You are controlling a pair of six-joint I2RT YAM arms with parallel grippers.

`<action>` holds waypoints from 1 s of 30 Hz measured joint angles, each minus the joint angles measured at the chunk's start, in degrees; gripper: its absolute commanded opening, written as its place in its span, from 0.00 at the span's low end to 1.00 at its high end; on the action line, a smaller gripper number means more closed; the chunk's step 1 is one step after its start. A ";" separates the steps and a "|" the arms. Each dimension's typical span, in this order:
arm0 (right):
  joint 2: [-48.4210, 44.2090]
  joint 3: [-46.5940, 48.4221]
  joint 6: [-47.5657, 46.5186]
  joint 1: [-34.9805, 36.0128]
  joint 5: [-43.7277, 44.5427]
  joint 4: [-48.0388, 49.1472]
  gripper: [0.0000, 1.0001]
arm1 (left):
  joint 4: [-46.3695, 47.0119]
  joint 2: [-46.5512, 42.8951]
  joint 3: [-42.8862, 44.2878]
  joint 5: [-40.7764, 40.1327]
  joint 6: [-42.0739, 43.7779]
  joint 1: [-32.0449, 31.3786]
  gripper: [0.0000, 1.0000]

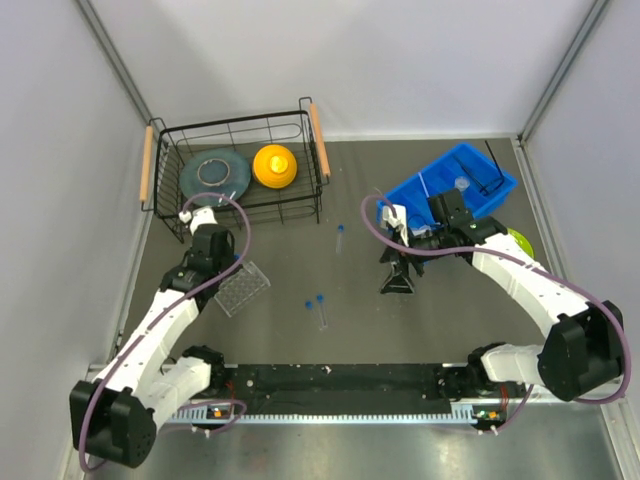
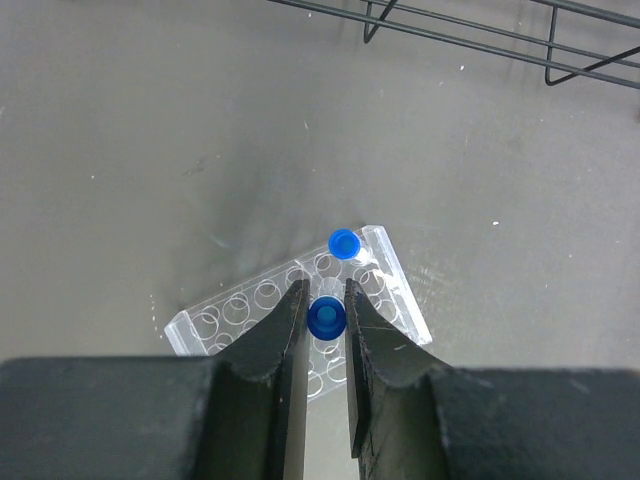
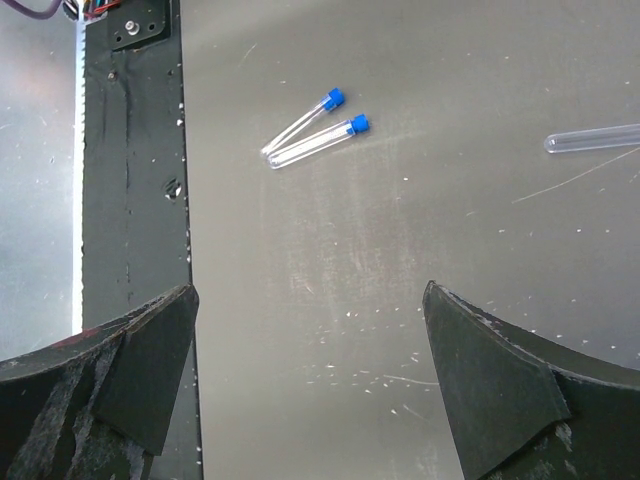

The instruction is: Organize the chemistry lab equipment

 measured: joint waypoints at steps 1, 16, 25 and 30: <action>0.00 -0.02 -0.07 0.00 0.00 0.00 0.95 | 0.57 0.46 -0.13 0.57 0.17 0.15 0.14; 0.15 -0.28 -0.50 0.00 0.00 0.00 0.95 | 5.49 4.85 -1.31 3.23 2.25 2.32 0.15; 0.96 -0.28 -0.50 0.00 0.00 0.00 0.95 | 7.43 5.49 -2.43 3.89 2.60 2.58 0.24; 0.98 -0.28 -0.52 0.00 0.00 -0.02 0.96 | 7.39 5.66 -3.50 4.48 2.56 2.78 0.31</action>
